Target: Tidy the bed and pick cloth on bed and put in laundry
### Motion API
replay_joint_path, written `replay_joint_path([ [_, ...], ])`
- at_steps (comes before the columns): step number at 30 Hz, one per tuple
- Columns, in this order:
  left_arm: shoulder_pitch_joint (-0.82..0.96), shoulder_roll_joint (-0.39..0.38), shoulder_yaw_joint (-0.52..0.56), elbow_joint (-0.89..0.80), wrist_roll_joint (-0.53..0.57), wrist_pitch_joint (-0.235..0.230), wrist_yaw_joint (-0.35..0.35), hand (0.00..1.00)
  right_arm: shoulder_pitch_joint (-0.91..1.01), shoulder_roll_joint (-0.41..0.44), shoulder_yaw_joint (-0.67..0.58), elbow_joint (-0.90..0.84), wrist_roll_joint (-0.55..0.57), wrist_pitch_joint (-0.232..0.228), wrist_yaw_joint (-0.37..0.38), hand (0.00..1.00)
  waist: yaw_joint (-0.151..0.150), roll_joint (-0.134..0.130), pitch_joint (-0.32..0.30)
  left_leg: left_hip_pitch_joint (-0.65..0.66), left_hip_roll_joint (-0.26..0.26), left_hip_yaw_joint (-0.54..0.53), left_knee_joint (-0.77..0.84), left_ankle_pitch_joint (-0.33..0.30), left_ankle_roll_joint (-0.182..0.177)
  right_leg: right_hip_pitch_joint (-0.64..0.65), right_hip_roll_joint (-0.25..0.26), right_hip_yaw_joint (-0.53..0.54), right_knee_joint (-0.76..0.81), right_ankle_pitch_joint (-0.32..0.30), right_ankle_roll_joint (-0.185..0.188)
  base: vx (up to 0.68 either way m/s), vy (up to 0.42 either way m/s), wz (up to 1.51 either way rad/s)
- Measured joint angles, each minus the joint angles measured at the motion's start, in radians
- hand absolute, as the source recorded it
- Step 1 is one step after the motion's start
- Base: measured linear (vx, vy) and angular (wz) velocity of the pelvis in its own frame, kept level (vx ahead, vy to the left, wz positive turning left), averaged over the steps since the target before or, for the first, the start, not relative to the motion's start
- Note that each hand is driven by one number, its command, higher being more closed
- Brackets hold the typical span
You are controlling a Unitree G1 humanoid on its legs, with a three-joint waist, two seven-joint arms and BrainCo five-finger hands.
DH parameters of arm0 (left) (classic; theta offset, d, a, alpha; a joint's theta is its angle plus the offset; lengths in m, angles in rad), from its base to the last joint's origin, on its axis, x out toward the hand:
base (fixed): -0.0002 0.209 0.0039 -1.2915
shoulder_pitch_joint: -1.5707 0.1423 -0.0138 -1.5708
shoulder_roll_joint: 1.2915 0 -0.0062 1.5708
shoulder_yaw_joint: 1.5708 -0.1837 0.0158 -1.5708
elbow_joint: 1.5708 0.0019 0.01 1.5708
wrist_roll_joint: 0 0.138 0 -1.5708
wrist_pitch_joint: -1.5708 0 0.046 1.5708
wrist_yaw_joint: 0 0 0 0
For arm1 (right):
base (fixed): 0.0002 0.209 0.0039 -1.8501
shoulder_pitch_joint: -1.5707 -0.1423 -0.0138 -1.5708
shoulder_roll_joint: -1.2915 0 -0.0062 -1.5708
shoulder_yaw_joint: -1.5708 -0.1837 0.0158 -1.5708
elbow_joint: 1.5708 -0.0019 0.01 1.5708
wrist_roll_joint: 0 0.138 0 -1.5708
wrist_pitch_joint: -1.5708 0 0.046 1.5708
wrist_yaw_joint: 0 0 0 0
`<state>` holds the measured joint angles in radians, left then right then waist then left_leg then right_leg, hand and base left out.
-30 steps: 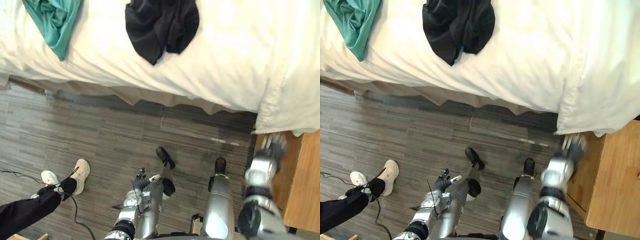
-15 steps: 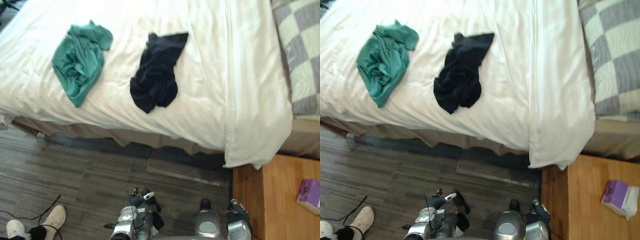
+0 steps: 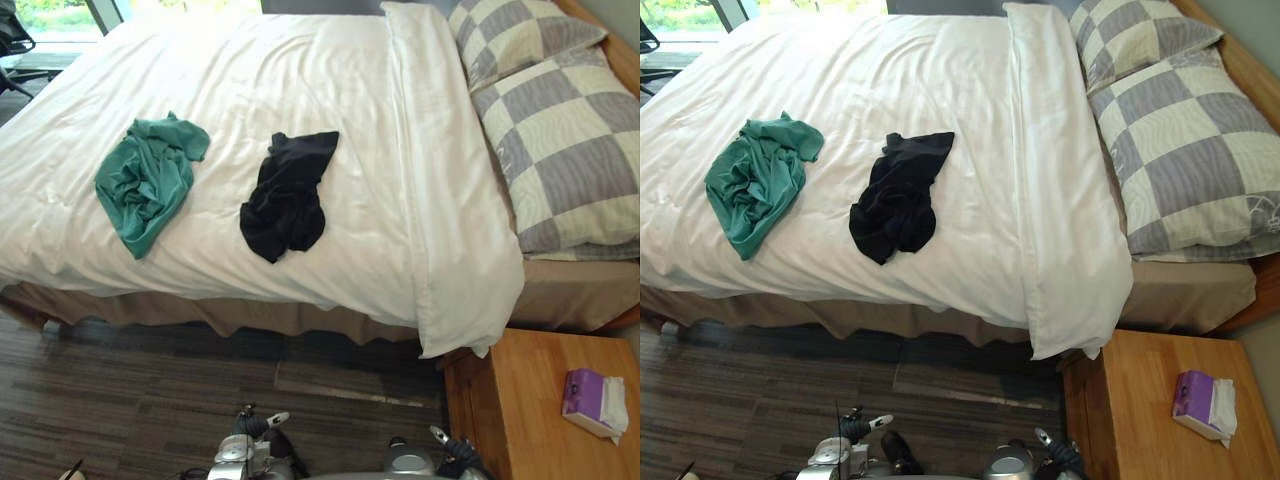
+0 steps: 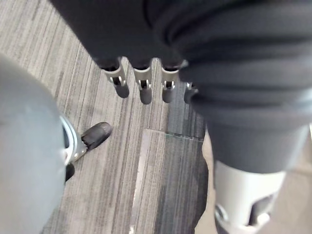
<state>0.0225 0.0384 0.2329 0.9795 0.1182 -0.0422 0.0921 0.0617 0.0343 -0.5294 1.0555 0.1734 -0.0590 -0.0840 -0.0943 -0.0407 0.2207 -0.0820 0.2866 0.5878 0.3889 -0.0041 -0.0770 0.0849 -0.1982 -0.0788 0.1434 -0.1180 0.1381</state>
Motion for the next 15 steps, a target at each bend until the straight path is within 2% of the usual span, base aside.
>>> replay_joint_path([
  [2,-0.003,-0.032,0.014,-0.004,-0.020,-0.002,0.004,0.00,0.028,-0.024,-0.010,-0.005,0.002,0.002,-0.002,0.00,-0.002,0.042,0.009,-0.029,0.028,-0.060,0.087,0.001,-0.002,0.014,0.000,0.001,0.007,0.000,0.002,0.01,-0.047,-0.12],
  [5,-0.002,-0.055,0.015,-0.010,-0.041,-0.007,0.006,0.00,0.054,-0.037,-0.032,-0.015,0.002,0.009,-0.007,0.00,-0.003,0.074,-0.001,0.021,-0.016,-0.065,-0.064,0.007,-0.010,-0.008,-0.014,0.006,-0.006,0.004,0.008,-0.02,0.051,-0.03],
  [7,-0.003,-0.056,0.015,-0.009,-0.047,-0.007,0.013,0.00,0.056,-0.027,-0.028,-0.022,-0.010,0.017,-0.008,0.00,-0.004,0.063,0.007,0.005,-0.039,-0.117,-0.098,0.010,-0.024,-0.021,-0.037,0.017,-0.010,0.004,0.009,-0.06,0.030,0.02],
  [9,0.002,-0.055,0.016,-0.013,-0.048,-0.007,0.019,0.00,0.061,-0.032,-0.017,-0.033,-0.023,0.021,-0.010,0.00,-0.006,0.044,0.013,-0.005,-0.023,-0.170,-0.071,-0.009,-0.023,-0.019,-0.083,0.027,-0.001,-0.004,0.021,-0.07,0.042,0.03],
  [11,0.007,-0.058,0.030,-0.023,-0.051,-0.013,0.023,0.00,0.085,-0.050,0.024,-0.063,-0.028,0.019,-0.016,0.00,-0.005,0.047,0.013,-0.020,0.075,-0.239,-0.090,-0.006,-0.025,-0.039,-0.128,0.036,0.045,-0.029,0.065,-0.06,0.167,0.11],
  [12,0.009,-0.059,0.036,-0.023,-0.052,-0.014,0.024,0.00,0.088,-0.051,0.037,-0.065,-0.028,0.019,-0.019,0.00,-0.005,0.047,0.013,-0.021,0.099,-0.259,-0.097,-0.006,-0.025,-0.041,-0.137,0.039,0.055,-0.035,0.080,-0.01,0.398,0.08],
  [13,0.016,-0.065,0.036,-0.028,-0.059,-0.014,0.025,0.00,0.097,-0.054,0.056,-0.068,-0.029,0.018,-0.022,0.00,-0.004,0.053,0.009,-0.028,0.139,-0.300,-0.113,-0.006,-0.025,-0.044,-0.152,0.039,0.063,-0.045,0.106,0.00,0.565,0.09],
  [14,0.024,-0.072,0.035,-0.030,-0.061,-0.020,0.026,0.00,0.105,-0.055,0.061,-0.068,-0.029,0.018,-0.021,0.00,-0.001,0.068,0.000,-0.030,0.166,-0.331,-0.129,-0.006,-0.027,-0.045,-0.161,0.039,0.061,-0.049,0.112,0.04,0.606,0.12],
  [15,0.021,-0.060,0.036,-0.036,-0.067,-0.024,0.026,0.00,0.097,-0.040,0.061,-0.057,-0.028,0.017,-0.023,0.00,0.001,0.050,-0.001,-0.038,0.153,-0.335,-0.098,0.034,-0.171,-0.037,-0.183,0.039,0.053,-0.049,0.114,0.08,0.551,0.13],
])
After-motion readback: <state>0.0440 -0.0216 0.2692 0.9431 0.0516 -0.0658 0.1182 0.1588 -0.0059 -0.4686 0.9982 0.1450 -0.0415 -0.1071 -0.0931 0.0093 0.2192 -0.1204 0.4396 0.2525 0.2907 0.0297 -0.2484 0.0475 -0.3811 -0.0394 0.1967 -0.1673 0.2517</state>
